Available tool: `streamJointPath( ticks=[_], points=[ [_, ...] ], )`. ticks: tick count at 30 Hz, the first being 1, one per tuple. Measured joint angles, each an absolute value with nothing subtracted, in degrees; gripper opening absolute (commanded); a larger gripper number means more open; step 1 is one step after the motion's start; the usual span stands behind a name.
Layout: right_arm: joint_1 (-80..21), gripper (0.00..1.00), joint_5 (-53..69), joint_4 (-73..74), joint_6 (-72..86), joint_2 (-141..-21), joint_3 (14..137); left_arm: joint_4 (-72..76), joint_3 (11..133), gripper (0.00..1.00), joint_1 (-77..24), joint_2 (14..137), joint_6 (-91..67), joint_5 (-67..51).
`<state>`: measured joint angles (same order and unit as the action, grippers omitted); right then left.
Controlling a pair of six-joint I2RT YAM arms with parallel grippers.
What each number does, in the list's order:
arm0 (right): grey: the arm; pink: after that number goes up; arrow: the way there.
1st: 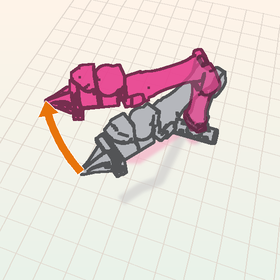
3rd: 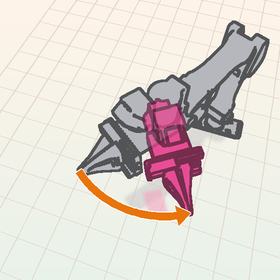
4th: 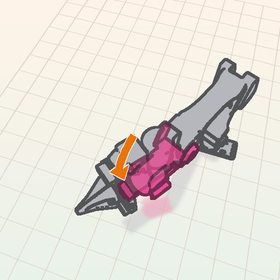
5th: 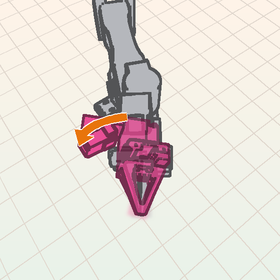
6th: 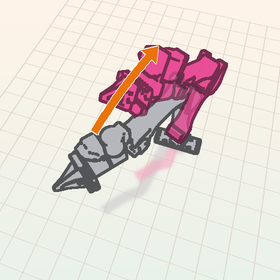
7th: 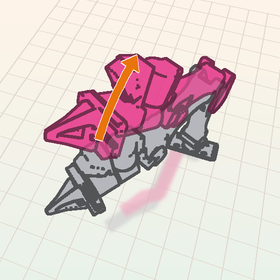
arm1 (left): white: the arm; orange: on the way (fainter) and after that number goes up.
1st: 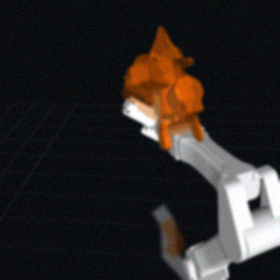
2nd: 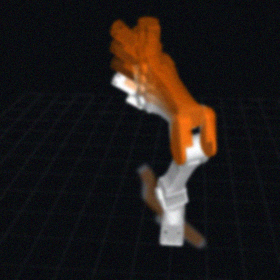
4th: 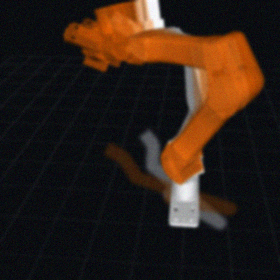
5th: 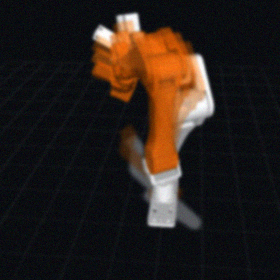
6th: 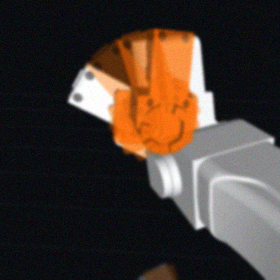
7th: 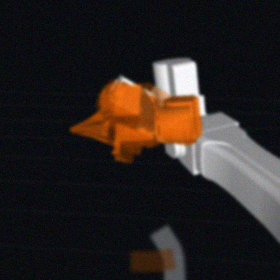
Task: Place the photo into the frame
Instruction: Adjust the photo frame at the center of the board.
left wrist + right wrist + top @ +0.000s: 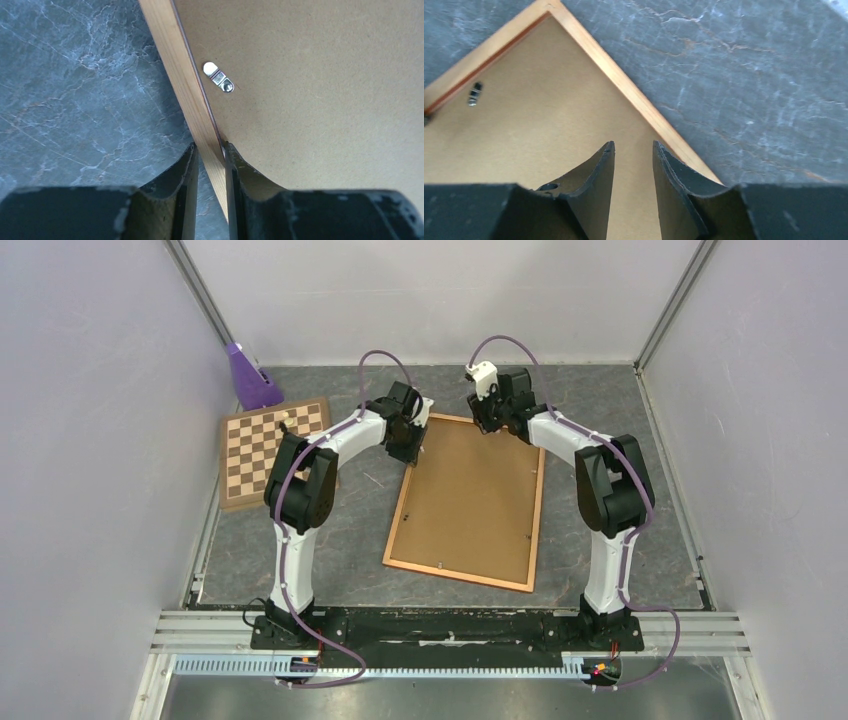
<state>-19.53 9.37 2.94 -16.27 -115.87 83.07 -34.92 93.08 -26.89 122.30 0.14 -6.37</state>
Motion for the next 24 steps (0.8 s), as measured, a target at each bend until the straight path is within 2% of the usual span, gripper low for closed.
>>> streamJointPath(
  ticks=[24],
  points=[
    [-20.12,0.36,16.25,5.61,-7.97,-117.21,82.65,-17.1,85.49,0.04,-26.81,122.13,-26.41,-16.97]
  ],
)
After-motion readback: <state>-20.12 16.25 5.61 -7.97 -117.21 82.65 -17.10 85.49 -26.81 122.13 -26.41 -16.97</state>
